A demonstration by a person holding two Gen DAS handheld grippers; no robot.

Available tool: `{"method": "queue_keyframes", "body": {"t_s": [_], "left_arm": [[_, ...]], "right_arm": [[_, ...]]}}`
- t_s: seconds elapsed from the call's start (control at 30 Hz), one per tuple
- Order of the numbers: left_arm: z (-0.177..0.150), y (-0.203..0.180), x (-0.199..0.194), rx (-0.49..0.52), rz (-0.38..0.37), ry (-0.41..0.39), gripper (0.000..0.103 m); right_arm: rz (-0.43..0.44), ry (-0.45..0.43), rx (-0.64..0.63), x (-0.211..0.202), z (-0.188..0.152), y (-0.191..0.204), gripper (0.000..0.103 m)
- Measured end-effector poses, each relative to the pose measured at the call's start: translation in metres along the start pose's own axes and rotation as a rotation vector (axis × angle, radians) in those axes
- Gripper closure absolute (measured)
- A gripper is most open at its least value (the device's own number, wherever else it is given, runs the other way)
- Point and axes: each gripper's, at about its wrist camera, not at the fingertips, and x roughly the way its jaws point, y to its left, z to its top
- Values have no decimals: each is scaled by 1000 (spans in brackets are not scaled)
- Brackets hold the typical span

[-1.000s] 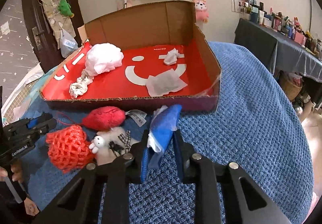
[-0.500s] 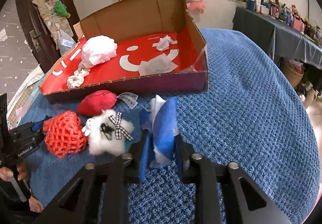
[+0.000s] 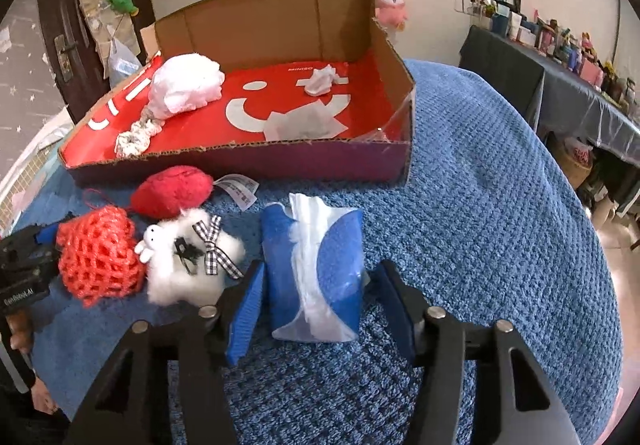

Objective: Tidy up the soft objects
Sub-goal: 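Lift the black pouch and blue tissue pack and carry them toward the box, then lower both items onto the red paper and open both tools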

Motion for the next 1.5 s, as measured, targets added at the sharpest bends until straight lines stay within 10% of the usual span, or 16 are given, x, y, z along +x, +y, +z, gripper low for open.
{"method": "queue_keyframes", "body": {"t_s": [0.17, 0.73, 1.5], "left_arm": [[1, 4, -5, -20, -18, -9, 72], [65, -32, -33, 108, -148, -142, 72], [137, -43, 85, 280, -195, 143, 72]], "right_arm": [[4, -36, -28, -8, 0, 5, 69], [187, -149, -49, -52, 35, 25, 74], [351, 143, -211, 78, 135, 49, 73]]}}
